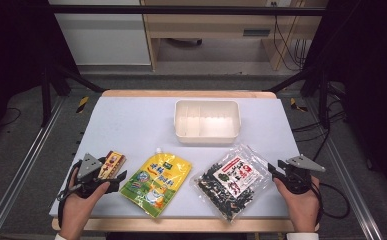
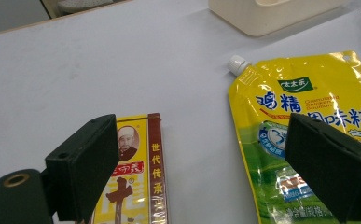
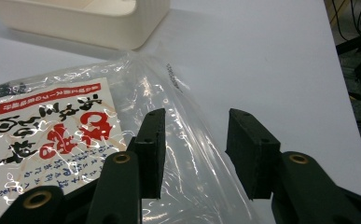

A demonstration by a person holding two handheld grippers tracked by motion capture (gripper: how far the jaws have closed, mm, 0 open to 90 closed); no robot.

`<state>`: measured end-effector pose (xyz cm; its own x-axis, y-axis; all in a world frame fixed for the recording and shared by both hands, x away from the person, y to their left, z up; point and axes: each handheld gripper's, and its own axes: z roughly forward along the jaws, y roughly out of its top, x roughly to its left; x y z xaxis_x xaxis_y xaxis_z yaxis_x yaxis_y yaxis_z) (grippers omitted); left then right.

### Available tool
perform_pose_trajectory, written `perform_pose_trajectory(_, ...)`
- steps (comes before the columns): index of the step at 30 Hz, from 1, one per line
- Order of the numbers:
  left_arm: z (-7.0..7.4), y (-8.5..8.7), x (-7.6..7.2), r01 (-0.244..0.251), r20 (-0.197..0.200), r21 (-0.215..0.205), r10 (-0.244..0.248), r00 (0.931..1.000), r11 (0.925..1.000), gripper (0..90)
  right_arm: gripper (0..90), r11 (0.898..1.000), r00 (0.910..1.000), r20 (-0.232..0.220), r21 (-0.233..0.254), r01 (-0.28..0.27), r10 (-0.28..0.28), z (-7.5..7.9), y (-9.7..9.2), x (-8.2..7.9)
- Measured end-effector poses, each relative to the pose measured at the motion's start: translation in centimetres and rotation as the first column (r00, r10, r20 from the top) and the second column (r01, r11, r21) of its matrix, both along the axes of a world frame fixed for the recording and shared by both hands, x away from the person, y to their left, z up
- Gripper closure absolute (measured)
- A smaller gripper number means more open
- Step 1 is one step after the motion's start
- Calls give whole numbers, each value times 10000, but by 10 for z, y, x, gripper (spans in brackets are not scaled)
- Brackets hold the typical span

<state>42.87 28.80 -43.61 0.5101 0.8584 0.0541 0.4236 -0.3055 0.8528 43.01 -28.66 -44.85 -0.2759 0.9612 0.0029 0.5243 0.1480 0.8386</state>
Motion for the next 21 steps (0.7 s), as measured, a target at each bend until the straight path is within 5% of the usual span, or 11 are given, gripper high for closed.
perform_pose_trajectory(10, 0, 3, 0, -195, -45, -58, 195, 9998, 9998, 99, 552, 9982, 9998, -49, 572, 194, -192, -1, -10, -3)
perform_pose_trajectory(21, -1, 2, 1, -79, -98, 39, 79, 9999, 10000, 106, 622, 9944, 9976, -675, 1053, -58, 130, -11, -14, 5)
